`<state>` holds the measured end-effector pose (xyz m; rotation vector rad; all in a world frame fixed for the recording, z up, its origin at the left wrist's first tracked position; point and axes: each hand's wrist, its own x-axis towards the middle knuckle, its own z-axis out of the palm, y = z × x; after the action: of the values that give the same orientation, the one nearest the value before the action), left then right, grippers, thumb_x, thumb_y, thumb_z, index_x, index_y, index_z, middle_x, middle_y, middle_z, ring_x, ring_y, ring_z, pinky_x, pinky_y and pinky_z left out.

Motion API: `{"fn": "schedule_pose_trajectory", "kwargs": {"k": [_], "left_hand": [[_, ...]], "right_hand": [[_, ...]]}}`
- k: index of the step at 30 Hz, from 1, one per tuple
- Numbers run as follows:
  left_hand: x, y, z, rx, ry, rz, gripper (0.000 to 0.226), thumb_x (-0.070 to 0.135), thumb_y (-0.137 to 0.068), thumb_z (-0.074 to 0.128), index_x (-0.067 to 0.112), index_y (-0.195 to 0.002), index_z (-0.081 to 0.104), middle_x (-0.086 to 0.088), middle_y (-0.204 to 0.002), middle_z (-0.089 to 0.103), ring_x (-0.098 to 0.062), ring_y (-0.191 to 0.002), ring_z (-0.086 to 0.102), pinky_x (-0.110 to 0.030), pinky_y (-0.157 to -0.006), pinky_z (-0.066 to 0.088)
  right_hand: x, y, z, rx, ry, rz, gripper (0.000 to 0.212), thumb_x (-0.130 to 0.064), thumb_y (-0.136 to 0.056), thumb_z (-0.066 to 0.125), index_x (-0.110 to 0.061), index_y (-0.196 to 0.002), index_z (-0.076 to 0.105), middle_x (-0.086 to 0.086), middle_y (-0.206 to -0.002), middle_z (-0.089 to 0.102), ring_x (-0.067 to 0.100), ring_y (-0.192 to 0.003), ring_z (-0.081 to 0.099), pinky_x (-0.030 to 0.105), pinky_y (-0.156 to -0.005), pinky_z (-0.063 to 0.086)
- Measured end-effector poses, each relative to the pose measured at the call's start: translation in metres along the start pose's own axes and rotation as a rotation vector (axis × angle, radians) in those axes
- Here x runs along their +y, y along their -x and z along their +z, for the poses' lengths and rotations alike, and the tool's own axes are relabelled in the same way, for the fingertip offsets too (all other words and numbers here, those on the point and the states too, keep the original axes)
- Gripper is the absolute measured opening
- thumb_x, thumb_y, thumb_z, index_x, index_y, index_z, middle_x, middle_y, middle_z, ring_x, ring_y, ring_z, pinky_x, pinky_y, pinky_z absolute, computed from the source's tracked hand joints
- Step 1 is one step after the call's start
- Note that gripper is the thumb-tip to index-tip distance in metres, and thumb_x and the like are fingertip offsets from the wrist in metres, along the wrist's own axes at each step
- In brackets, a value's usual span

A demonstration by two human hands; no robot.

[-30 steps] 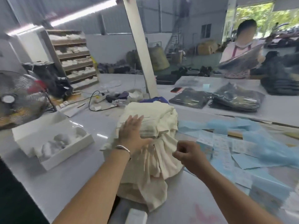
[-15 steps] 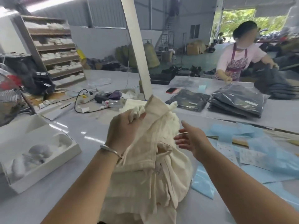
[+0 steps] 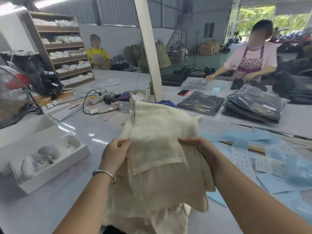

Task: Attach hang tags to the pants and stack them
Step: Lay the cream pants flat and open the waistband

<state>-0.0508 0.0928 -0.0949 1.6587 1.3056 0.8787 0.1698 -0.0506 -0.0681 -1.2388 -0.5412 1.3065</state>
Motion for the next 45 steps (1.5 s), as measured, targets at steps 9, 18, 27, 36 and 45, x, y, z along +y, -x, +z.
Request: {"fn": "schedule_pose_trajectory", "kwargs": {"k": [9, 18, 27, 36, 45], "left_hand": [[-0.002, 0.005, 0.007, -0.358, 0.692, -0.406, 0.032, 0.026, -0.073, 0.075, 0.009, -0.101, 0.073, -0.012, -0.086, 0.073, -0.026, -0.070, 0.069, -0.034, -0.064, 0.057], [0.006, 0.026, -0.008, -0.429, 1.023, -0.250, 0.025, 0.023, -0.058, 0.071, 0.011, -0.078, 0.078, -0.010, -0.078, 0.074, -0.025, -0.069, 0.072, -0.029, -0.060, 0.057], [0.053, 0.083, 0.006, -0.535, 0.834, -0.116, 0.019, 0.017, -0.069, 0.061, 0.009, -0.070, 0.078, -0.008, -0.070, 0.072, -0.020, -0.064, 0.071, -0.021, -0.055, 0.054], [0.157, 0.181, 0.016, -0.520, 0.909, 0.148, 0.038, 0.023, -0.073, 0.066, 0.010, -0.109, 0.068, -0.011, -0.091, 0.073, -0.029, -0.080, 0.070, -0.036, -0.068, 0.058], [0.254, 0.342, 0.065, -0.494, 0.714, 0.491, 0.019, 0.013, -0.080, 0.069, 0.012, -0.098, 0.074, -0.008, -0.096, 0.074, -0.028, -0.093, 0.069, -0.040, -0.082, 0.055]], "right_hand": [[0.027, 0.019, -0.012, -0.201, -0.378, -0.125, 0.072, -0.069, -0.083, 0.049, -0.017, -0.132, 0.060, 0.015, -0.131, 0.060, 0.032, -0.115, 0.061, 0.043, -0.092, 0.053], [0.026, 0.048, -0.031, -0.142, -0.272, -0.215, 0.034, -0.018, -0.061, 0.082, -0.002, -0.090, 0.077, 0.016, -0.089, 0.074, 0.030, -0.080, 0.072, 0.037, -0.066, 0.059], [0.019, 0.110, -0.044, -0.225, -0.395, -0.348, 0.066, -0.060, -0.078, 0.058, -0.008, -0.118, 0.068, 0.013, -0.105, 0.072, 0.026, -0.096, 0.070, 0.037, -0.083, 0.057], [0.003, 0.242, -0.101, -0.507, -0.480, -0.627, 0.063, -0.035, -0.088, 0.065, 0.012, -0.128, 0.053, 0.033, -0.124, 0.057, 0.043, -0.121, 0.053, 0.050, -0.108, 0.033], [-0.009, 0.400, -0.199, -0.390, -0.439, -0.701, 0.038, -0.031, -0.081, 0.063, -0.001, -0.104, 0.071, 0.015, -0.089, 0.074, 0.029, -0.084, 0.072, 0.035, -0.076, 0.059]]}}
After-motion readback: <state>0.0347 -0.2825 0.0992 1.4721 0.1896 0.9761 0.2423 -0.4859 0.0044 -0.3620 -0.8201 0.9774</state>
